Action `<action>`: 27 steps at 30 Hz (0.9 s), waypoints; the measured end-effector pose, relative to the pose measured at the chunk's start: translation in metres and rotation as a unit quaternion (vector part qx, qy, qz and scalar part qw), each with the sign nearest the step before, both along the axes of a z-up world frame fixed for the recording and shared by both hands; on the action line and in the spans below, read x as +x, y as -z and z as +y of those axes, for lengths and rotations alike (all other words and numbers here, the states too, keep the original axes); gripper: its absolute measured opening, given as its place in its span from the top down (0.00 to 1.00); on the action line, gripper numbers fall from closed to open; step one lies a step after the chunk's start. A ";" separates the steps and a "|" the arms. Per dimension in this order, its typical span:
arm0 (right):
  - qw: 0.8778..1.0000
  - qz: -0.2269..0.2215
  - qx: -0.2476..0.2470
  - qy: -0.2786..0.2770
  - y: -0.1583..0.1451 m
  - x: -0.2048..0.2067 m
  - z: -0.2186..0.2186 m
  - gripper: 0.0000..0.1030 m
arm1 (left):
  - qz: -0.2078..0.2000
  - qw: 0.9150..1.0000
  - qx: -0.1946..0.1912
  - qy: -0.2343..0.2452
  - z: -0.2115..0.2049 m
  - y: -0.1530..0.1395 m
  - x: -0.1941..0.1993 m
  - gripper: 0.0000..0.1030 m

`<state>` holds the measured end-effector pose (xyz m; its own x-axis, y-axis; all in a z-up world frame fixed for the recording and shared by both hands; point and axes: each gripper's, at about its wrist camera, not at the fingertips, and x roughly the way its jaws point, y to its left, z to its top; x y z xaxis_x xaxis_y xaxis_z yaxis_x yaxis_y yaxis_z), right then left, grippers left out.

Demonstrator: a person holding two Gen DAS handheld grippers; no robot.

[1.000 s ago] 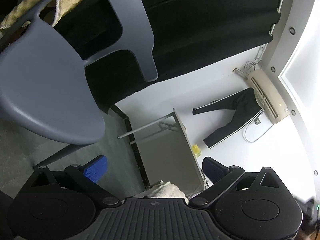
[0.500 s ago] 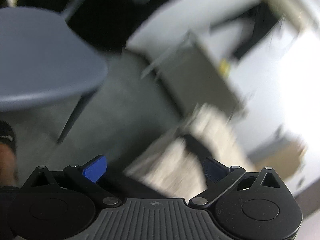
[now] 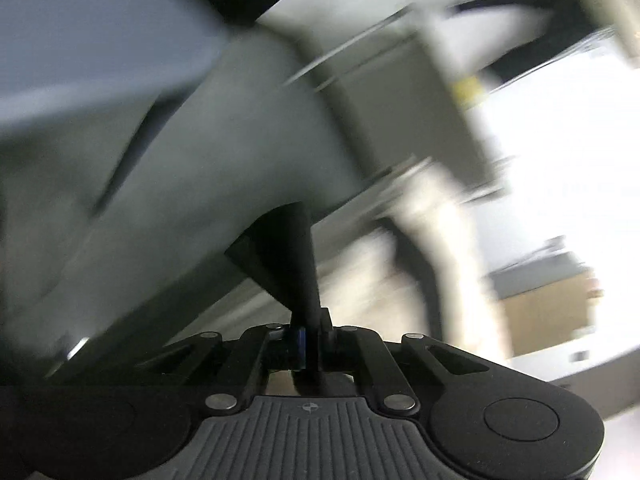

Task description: Fold clothes

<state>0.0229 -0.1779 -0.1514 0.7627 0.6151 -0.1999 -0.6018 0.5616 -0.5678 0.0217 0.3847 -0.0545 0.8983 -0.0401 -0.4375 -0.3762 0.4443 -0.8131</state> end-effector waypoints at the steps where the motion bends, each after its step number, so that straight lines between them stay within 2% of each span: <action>1: 1.000 -0.007 0.000 0.000 0.001 -0.001 0.001 0.09 | -0.023 1.000 0.012 -0.003 -0.002 -0.014 -0.008 0.96; 3: 1.000 -0.019 0.000 0.001 0.003 -0.004 0.002 0.09 | -0.083 0.995 0.047 -0.018 -0.002 -0.056 -0.030 0.96; 5: 1.000 -0.022 0.002 -0.001 0.003 -0.004 0.003 0.09 | -0.100 0.992 0.066 -0.042 0.004 -0.082 -0.045 0.95; 6: 1.000 -0.023 0.002 -0.001 0.004 -0.004 0.004 0.09 | -0.090 0.991 0.071 -0.065 0.008 -0.089 -0.050 0.93; 7: 1.000 -0.026 0.002 -0.002 0.008 -0.002 0.000 0.09 | -0.073 0.991 0.075 -0.080 0.013 -0.091 -0.051 0.82; 8: 1.000 -0.027 0.002 -0.002 0.009 -0.001 -0.001 0.09 | -0.033 0.991 0.085 -0.098 0.022 -0.089 -0.051 0.70; 9: 1.000 -0.029 0.002 -0.002 0.009 -0.001 0.000 0.09 | 0.003 0.990 0.091 -0.106 0.028 -0.085 -0.049 0.40; 10: 1.000 -0.029 0.002 -0.002 0.009 -0.001 0.000 0.09 | 0.029 0.989 0.093 -0.113 0.031 -0.078 -0.048 0.33; 12: 1.000 -0.030 0.000 -0.002 0.008 -0.002 -0.002 0.08 | 0.068 0.985 0.094 -0.127 0.031 -0.061 -0.049 0.33; 13: 1.000 -0.031 -0.003 -0.001 0.007 -0.002 -0.001 0.08 | 0.070 0.985 0.088 -0.133 0.028 -0.055 -0.050 0.33; 17: 1.000 -0.017 -0.022 0.007 0.003 -0.006 0.000 0.04 | 0.007 0.991 0.050 -0.125 -0.012 -0.030 -0.048 0.33; 19: 0.999 -0.020 -0.030 0.027 -0.006 -0.009 0.002 0.00 | -0.019 0.994 0.049 -0.096 -0.038 -0.025 -0.039 0.33; 21: 0.997 -0.059 -0.045 0.035 -0.016 -0.018 0.001 0.02 | -0.041 0.996 0.063 -0.047 -0.069 -0.017 -0.029 0.33; 22: 0.991 -0.102 -0.071 0.043 -0.022 -0.024 -0.003 0.04 | -0.050 0.996 0.073 -0.024 -0.083 -0.014 -0.024 0.32; 23: 0.987 -0.126 -0.090 0.049 -0.024 -0.027 -0.007 0.10 | -0.058 0.995 0.084 0.000 -0.098 -0.010 -0.020 0.32; 24: 0.981 -0.139 -0.121 0.064 -0.026 -0.026 -0.014 0.16 | -0.057 0.994 0.095 0.020 -0.110 -0.006 -0.019 0.32; 26: 0.969 -0.153 -0.173 0.091 -0.028 -0.023 -0.026 0.19 | -0.043 0.992 0.101 0.064 -0.120 -0.006 -0.012 0.32; 27: 0.961 -0.154 -0.203 0.110 -0.025 -0.017 -0.033 0.22 | -0.049 0.989 0.111 0.080 -0.123 -0.008 -0.011 0.30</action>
<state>0.0060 -0.2112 -0.1269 0.9270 0.3507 -0.1331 -0.2617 0.3503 -0.8994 0.0102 0.2614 -0.0462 0.9269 -0.0983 -0.3622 -0.2100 0.6642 -0.7175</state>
